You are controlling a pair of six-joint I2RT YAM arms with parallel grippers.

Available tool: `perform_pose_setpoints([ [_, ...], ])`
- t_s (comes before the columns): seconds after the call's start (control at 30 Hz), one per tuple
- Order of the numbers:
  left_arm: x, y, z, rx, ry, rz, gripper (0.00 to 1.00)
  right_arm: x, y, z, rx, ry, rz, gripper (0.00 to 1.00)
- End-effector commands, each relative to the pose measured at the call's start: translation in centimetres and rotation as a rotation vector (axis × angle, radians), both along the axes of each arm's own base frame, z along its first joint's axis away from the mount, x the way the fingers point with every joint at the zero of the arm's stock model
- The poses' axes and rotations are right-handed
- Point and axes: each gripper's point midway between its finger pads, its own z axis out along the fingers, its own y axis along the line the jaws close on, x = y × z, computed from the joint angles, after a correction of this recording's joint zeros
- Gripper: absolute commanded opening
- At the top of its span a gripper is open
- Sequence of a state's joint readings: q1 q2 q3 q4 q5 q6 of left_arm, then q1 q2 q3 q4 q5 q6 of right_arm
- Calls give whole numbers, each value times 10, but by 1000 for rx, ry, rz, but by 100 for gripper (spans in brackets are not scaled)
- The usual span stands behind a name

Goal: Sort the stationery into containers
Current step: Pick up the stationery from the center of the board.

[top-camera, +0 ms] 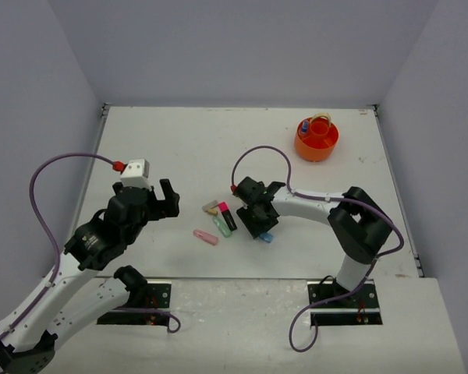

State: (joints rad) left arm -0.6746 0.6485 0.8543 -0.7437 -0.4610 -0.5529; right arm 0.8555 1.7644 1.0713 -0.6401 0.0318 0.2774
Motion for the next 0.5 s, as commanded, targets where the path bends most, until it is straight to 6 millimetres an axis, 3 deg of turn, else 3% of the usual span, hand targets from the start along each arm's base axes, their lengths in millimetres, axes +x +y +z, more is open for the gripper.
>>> perform_pose_setpoints([
  [0.0,3,-2,10,-11,-44,-17,100,-11,-6,-16,-36,59,23,35],
  [0.07,2,-4,12,-20,-45,-24,100,-8,-5,-13,-26,35,15,15],
  [0.13,2,-9,13,-49,-37,-37,100,-4,-3,-6,2,2,4,1],
  [0.23,0,-37,11,-168,-4,-106,100,0,6,14,96,-61,-17,0],
  [0.37,-1,-95,7,-368,64,-282,100,1,19,68,310,-188,-13,0],
  [0.47,-6,-140,17,-512,81,-460,100,-8,27,106,470,-252,30,0],
])
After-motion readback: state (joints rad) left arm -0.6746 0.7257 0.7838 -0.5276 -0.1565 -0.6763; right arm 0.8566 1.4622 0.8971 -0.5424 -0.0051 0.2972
